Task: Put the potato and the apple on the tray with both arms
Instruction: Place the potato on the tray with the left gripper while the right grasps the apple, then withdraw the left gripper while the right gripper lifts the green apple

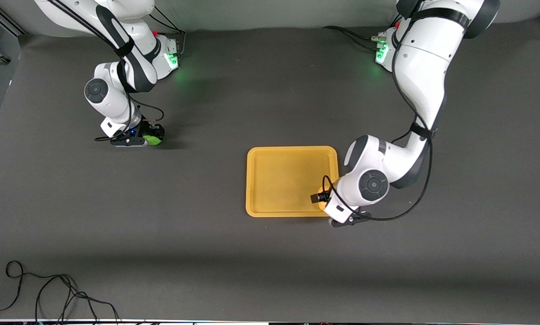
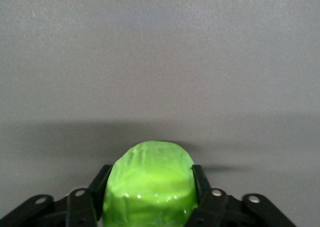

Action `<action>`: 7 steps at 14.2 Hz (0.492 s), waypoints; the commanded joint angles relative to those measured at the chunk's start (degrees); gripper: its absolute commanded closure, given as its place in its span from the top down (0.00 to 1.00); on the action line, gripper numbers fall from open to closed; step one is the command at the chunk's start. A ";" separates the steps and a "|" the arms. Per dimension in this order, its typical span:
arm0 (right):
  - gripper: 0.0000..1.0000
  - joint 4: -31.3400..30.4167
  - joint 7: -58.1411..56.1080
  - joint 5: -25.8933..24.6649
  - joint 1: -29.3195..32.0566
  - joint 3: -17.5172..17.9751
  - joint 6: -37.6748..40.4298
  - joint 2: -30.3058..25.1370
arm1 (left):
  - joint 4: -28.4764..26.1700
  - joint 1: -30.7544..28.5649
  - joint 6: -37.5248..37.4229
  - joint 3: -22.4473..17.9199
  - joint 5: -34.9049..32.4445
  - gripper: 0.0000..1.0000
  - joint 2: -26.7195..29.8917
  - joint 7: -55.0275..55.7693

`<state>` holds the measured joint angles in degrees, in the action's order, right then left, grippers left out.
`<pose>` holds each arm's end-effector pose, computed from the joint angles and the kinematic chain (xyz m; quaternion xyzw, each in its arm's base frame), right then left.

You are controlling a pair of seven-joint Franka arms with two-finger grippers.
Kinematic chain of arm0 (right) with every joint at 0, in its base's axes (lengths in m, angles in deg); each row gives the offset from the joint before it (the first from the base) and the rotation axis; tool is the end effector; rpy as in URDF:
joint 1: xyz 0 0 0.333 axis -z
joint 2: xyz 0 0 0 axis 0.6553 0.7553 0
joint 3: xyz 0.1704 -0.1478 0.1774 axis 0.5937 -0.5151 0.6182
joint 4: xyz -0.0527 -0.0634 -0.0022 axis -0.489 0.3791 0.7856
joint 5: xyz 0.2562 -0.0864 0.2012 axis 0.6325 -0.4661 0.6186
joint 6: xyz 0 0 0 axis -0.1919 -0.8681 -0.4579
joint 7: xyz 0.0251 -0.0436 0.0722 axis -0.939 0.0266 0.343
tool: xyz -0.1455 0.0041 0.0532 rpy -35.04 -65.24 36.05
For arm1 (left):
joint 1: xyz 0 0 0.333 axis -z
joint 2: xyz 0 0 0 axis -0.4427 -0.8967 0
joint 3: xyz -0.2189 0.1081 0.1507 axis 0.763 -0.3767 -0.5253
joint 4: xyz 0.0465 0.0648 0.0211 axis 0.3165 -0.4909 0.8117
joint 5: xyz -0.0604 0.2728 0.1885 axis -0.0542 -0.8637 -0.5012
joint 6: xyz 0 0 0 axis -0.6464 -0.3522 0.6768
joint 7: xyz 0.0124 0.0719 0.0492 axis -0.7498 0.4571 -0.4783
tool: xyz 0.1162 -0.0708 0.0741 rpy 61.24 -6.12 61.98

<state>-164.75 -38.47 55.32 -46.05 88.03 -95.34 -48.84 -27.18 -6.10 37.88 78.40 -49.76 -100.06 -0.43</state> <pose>0.3471 0.0297 0.1655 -0.9997 0.0192 0.0180 0.0029 0.5755 -0.2870 0.2106 0.9883 0.1082 -0.0815 0.0694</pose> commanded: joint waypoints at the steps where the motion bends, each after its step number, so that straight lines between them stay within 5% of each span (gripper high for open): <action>1: 0.41 0.23 0.62 0.63 -0.61 -0.61 2.75 -3.23 | 0.06 -5.13 -8.17 0.03 -0.72 1.00 8.59 -0.35; 4: 0.41 8.47 0.09 0.63 -0.61 -0.69 18.02 -10.95 | 0.24 -10.75 -17.92 -0.23 -1.16 1.00 16.94 -9.28; 7: 0.41 24.79 0.44 0.54 -0.43 -1.13 40.32 -14.58 | -0.20 -17.17 -26.28 -0.41 -2.91 1.00 25.03 -25.36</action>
<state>-149.74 -38.47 55.32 -46.05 87.70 -68.19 -59.81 -24.90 -20.07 15.45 77.77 -51.25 -80.53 -17.42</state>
